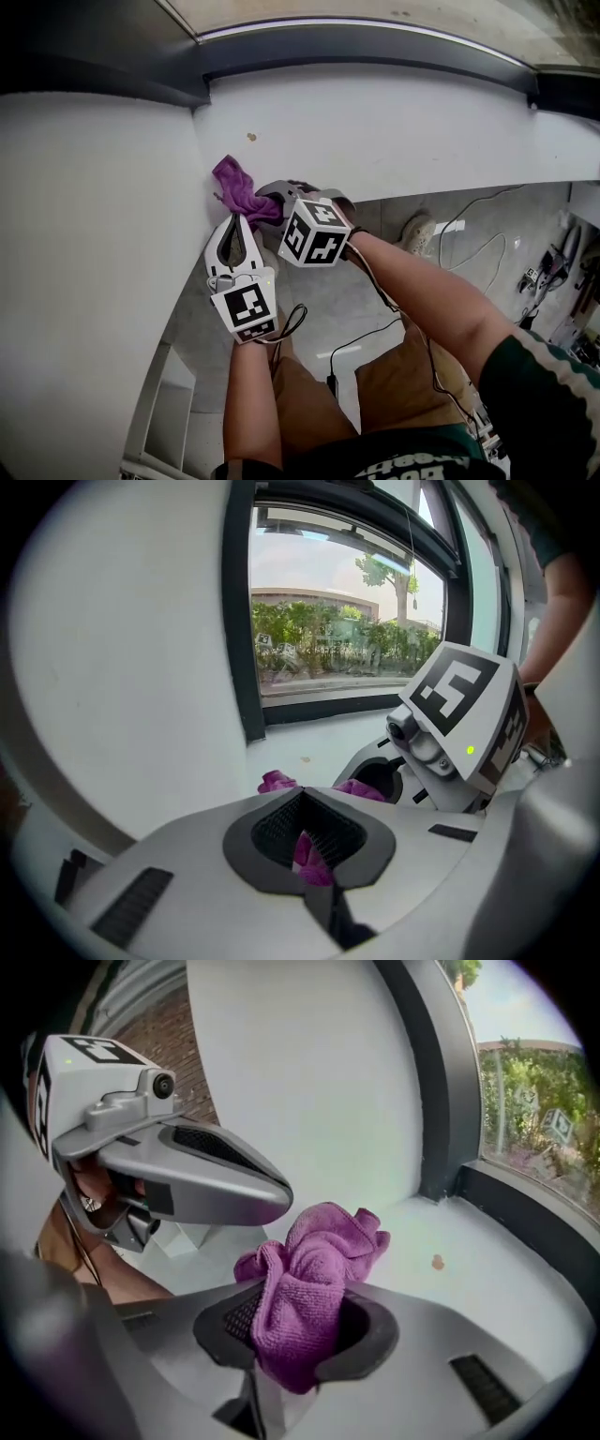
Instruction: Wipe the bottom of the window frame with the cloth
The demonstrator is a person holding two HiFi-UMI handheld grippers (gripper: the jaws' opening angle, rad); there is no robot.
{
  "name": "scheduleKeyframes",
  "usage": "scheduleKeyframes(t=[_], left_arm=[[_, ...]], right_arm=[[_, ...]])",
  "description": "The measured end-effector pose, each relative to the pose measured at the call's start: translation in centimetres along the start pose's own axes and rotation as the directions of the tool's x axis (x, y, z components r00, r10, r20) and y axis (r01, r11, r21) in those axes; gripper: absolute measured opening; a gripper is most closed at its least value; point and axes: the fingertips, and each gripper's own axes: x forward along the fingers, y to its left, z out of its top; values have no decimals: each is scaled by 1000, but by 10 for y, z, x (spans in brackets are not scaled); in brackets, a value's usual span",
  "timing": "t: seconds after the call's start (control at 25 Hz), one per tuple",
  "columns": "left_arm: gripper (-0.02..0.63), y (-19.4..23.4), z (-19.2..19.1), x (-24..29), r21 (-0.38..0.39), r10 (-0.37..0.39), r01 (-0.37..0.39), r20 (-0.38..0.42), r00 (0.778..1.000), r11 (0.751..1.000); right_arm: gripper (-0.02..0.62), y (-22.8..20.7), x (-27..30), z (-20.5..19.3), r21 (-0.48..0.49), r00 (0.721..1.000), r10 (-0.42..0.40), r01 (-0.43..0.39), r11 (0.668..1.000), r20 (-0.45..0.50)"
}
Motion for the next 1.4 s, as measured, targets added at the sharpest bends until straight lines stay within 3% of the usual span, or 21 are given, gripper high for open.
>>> scheduleKeyframes(t=[0.16,0.4,0.96,1.24,1.4], left_arm=[[5,5,-4,0,-16,7,-7,-11,1000,1000],[5,7,1,9,-22,2,-2,-7,1000,1000],[5,8,55,49,-6,2,-1,41,999,1000],[5,20,73,62,-21,0,2,55,999,1000],[5,26,82,66,-30,5,-3,68,998,1000]], right_arm=[[126,-3,4,7,22,1000,18,-18,1000,24],[126,-41,1,12,82,998,-48,45,996,34],[127,-114,-17,30,168,981,-173,157,973,84],[127,-136,-24,32,281,967,-236,200,939,99],[127,-154,-33,31,315,942,-325,285,905,82]])
